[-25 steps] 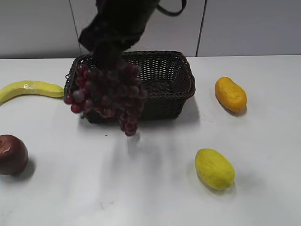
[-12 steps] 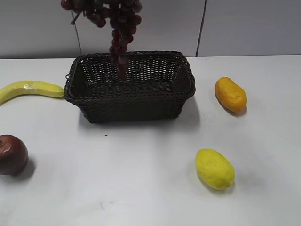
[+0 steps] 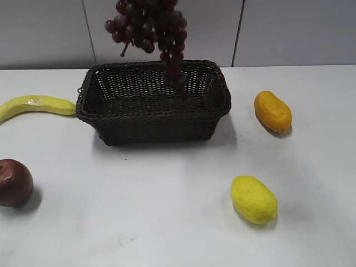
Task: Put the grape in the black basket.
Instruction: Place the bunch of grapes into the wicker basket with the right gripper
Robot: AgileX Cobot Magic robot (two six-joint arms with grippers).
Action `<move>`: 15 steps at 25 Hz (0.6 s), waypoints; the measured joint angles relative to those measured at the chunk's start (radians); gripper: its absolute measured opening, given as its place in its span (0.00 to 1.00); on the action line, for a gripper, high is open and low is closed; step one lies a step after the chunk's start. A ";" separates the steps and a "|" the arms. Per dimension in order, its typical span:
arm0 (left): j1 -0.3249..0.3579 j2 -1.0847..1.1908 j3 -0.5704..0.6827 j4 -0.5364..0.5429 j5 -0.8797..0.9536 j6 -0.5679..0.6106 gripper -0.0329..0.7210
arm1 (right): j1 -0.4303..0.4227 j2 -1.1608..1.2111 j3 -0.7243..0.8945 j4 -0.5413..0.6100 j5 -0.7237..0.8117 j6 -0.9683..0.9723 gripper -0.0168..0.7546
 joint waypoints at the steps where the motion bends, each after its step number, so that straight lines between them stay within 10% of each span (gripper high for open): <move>1: 0.000 0.000 0.000 0.000 0.000 0.000 0.69 | 0.000 0.017 0.005 0.000 0.001 0.000 0.05; 12: 0.000 0.000 0.000 0.000 0.000 0.000 0.69 | 0.000 0.159 0.031 -0.002 -0.044 0.001 0.07; 15: 0.000 0.000 0.000 0.000 0.000 0.000 0.69 | 0.000 0.163 0.051 -0.002 -0.038 0.001 0.23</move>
